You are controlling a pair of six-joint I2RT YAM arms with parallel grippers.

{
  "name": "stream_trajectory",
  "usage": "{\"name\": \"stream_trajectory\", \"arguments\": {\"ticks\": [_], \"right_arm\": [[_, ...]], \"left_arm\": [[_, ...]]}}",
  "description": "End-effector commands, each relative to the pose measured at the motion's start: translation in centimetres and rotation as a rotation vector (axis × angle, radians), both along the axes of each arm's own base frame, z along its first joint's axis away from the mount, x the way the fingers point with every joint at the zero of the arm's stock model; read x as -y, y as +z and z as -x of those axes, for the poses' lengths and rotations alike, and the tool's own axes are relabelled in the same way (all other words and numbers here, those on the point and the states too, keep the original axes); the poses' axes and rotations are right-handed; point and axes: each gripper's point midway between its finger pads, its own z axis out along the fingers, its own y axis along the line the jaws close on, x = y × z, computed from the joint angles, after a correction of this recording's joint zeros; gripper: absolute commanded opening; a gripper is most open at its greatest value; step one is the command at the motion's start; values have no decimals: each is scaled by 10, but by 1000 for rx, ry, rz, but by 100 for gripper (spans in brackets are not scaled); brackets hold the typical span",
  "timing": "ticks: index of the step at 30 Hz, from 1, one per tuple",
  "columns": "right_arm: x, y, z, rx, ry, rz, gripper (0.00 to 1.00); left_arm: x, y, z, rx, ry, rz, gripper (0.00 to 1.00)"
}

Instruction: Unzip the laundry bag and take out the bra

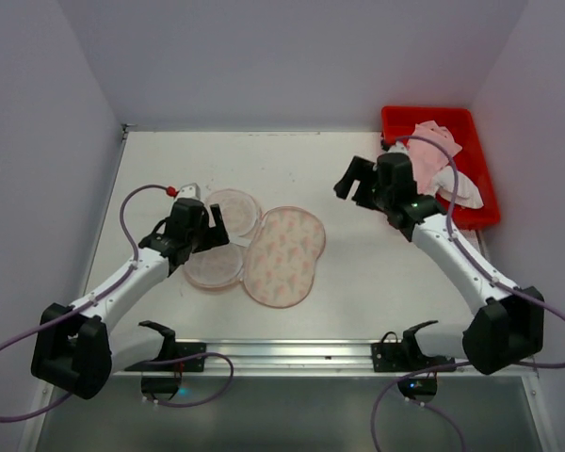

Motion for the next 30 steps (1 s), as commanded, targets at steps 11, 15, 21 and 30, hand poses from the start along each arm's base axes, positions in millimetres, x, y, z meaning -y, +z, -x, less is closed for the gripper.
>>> {"name": "stream_trajectory", "arguments": {"ticks": [11, 15, 21, 30], "right_arm": [[-101, -179, 85, -498, 84, -109, 63], [-109, -198, 90, -548, 68, -114, 54], [-107, -217, 98, -613, 26, -111, 43], [-96, -211, 99, -598, 14, -77, 0]], "left_arm": [[8, -44, 12, -91, -4, 53, 93], [12, -56, 15, -130, -30, 55, 93], [22, -71, 19, -160, -57, 101, 92], [58, -84, 30, -226, -144, 247, 89]]}}
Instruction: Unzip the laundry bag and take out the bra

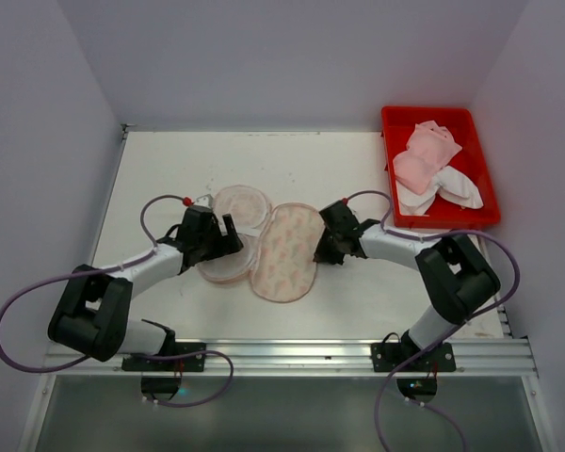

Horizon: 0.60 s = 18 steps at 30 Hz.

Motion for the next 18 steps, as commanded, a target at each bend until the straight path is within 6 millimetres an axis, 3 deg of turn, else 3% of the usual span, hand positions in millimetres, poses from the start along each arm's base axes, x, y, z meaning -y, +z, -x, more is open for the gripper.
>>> {"name": "stream_trajectory", "arguments": {"ticks": [1, 5, 8, 12, 14, 16, 18], "right_arm": [[12, 22, -6, 62, 0, 34, 0], [49, 77, -25, 246, 0, 190, 0], [67, 111, -30, 319, 72, 307, 0], [89, 158, -38, 399, 116, 429, 0], [83, 180, -39, 428, 152, 408, 0], [65, 194, -40, 443, 223, 331, 2], [49, 200, -38, 438, 270, 264, 2]], "left_arm": [[31, -15, 25, -101, -69, 129, 89], [67, -4, 35, -99, -108, 204, 88], [122, 16, 51, -57, -215, 290, 88], [153, 36, 61, -26, -230, 370, 88], [157, 43, 60, -7, -221, 380, 88], [158, 54, 58, 19, -226, 392, 88], [156, 66, 58, 41, -231, 392, 88]]}}
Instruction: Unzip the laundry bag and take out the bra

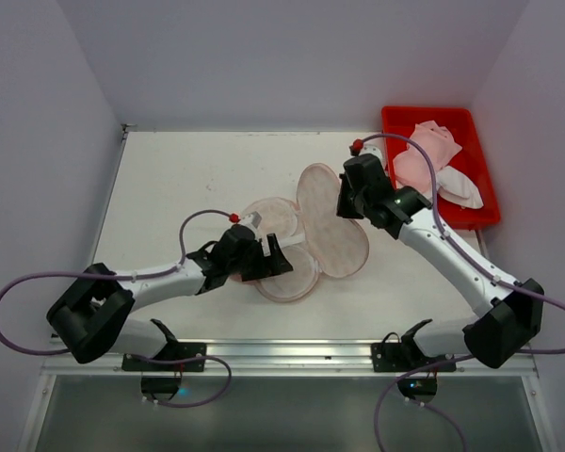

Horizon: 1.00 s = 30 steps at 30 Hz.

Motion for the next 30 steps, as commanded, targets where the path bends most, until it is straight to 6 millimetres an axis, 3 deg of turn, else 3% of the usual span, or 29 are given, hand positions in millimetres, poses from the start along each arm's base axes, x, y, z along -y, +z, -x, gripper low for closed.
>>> {"name": "stream_trajectory", "arguments": {"ticks": [1, 7, 11, 12, 17, 22, 26, 30], "right_arm": [[-20, 13, 10, -44, 147, -33, 2], [-62, 7, 13, -98, 261, -162, 6], [-80, -8, 14, -147, 298, -191, 6], [-86, -10, 15, -149, 306, -197, 6], [-105, -19, 19, -170, 338, -210, 4], [-122, -18, 23, -177, 377, -262, 4], [-141, -20, 28, -196, 416, -311, 4], [-162, -28, 33, -227, 434, -387, 4]], "left_arm": [[6, 43, -16, 98, 45, 73, 88], [-23, 61, -12, 153, 78, 14, 88], [-55, 43, -15, 127, 137, -24, 84], [-65, 24, -8, 87, 139, -32, 82], [-100, -13, -6, 20, 211, -66, 67], [-109, -31, -7, 2, 227, -128, 57], [-99, -40, -10, -12, 202, -95, 44], [-94, -48, -7, -38, 180, -81, 40]]}}
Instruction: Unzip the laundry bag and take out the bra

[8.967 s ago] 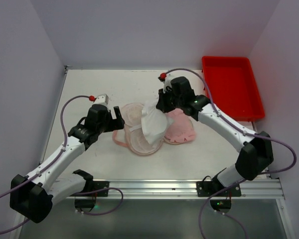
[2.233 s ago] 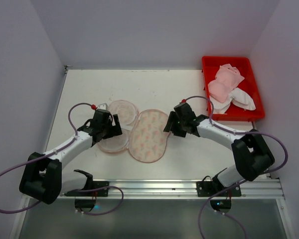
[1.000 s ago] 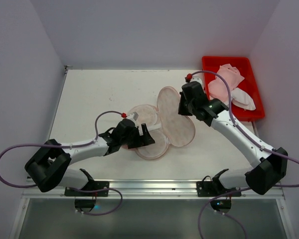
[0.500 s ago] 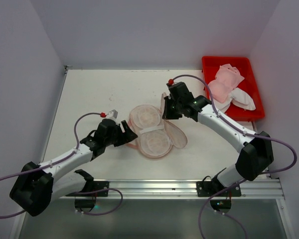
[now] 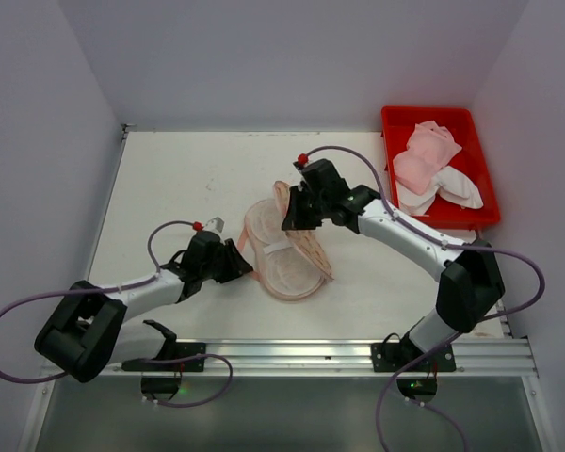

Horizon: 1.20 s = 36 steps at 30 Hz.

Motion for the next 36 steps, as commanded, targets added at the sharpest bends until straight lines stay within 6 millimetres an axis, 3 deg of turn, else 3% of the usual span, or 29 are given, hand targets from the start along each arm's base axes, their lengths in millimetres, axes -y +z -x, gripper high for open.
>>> {"name": "stream_trajectory", "arguments": {"ticks": [1, 4, 9, 12, 14, 17, 18, 19, 20, 21, 22, 25, 26, 28, 29, 31, 32, 34, 35, 36], "right_arm": [[-34, 7, 3, -16, 41, -137, 4], [-50, -11, 7, -64, 52, -165, 4], [-71, -59, 9, -154, 45, -141, 5], [-85, -72, 14, -204, 75, -183, 7], [-91, -71, 18, -219, 106, -203, 8], [-96, -66, 18, -197, 125, -191, 18], [-95, -65, 18, -189, 134, -180, 23], [-93, -60, 17, -183, 131, -163, 35], [-91, -55, 16, -174, 129, -153, 38], [-86, -47, 13, -152, 133, -125, 42], [-82, -32, 11, -108, 132, -117, 54], [-58, -3, -9, 36, 78, -42, 67], [-41, 20, -22, 111, 22, -33, 72], [-14, 38, -35, 185, -24, 12, 74], [9, 60, -45, 237, -79, 8, 77], [46, 75, -59, 294, -160, 52, 83], [76, 84, -73, 313, -230, 57, 90], [120, 114, -72, 380, -313, 76, 95], [153, 126, -77, 406, -399, 97, 99], [176, 149, -65, 470, -439, 101, 99]], "left_arm": [[-1, -13, 7, -37, -23, -12, 40], [0, -13, 7, -30, -27, -5, 39], [2, -13, 8, -29, -34, 6, 38], [2, -15, 9, -33, -35, 12, 38], [4, -14, 11, -34, -37, 29, 38], [4, -13, 12, -31, -29, 45, 40], [4, -12, 13, -30, -31, 46, 41], [3, -10, 11, -26, -24, 42, 43], [2, -8, 12, -23, -21, 35, 47], [1, -3, 9, -11, -15, 33, 50], [-4, -4, 10, -19, 1, 8, 55], [-9, 14, 2, 30, 25, -9, 63], [-14, 23, 0, 37, 42, -31, 70], [-27, 31, -3, 47, 66, -93, 80], [-25, 56, -13, 101, 72, -80, 83], [-45, 69, -21, 137, 114, -167, 94], [-48, 92, -31, 187, 132, -171, 97], [-71, 106, -37, 207, 162, -247, 100], [-76, 130, -46, 254, 179, -247, 100], [-82, 142, -49, 276, 188, -262, 100]]}}
